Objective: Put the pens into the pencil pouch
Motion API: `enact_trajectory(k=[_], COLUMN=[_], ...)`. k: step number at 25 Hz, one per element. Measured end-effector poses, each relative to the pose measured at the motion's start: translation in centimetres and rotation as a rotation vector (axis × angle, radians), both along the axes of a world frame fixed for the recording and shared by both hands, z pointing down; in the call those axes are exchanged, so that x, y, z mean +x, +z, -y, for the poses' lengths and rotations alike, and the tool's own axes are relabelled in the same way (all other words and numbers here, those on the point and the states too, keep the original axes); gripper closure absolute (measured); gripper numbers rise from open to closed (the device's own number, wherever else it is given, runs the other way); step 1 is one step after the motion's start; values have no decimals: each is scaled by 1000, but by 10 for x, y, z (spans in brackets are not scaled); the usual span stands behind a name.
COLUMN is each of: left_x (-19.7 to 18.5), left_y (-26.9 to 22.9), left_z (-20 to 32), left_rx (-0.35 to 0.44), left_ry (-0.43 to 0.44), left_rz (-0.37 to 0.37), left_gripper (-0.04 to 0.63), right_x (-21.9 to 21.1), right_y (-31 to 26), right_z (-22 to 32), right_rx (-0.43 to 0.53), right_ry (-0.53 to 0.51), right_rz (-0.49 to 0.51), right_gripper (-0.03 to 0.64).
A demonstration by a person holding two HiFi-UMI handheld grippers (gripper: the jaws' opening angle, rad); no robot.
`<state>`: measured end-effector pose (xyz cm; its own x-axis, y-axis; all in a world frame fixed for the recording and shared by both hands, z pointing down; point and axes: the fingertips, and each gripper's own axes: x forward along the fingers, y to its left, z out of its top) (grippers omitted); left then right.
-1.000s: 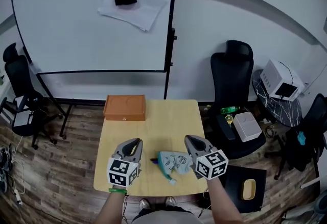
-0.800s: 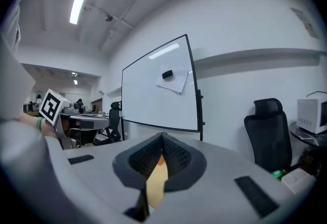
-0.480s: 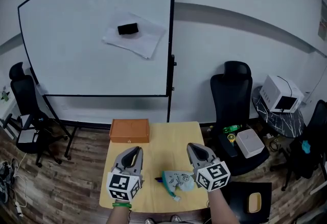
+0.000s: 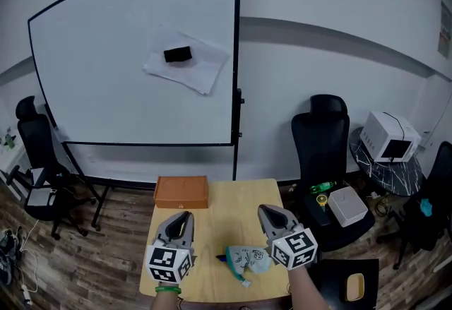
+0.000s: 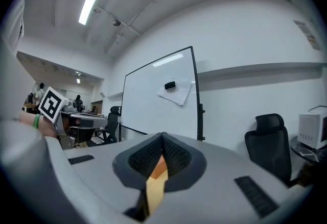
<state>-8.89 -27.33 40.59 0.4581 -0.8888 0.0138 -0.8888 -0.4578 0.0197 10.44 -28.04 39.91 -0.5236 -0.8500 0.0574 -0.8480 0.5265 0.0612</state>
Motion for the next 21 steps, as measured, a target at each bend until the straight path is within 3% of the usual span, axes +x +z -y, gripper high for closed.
enact_trajectory(k=[21], left_x=[0], left_y=[1], left_z=[-1], left_rx=[-10], left_ry=[7], left_rz=[-9], left_gripper=[568], right_x=[4], right_y=[7], right_z=[2], right_rx=[-12], right_ry=[-1], right_rz=[-10], right_gripper=[617])
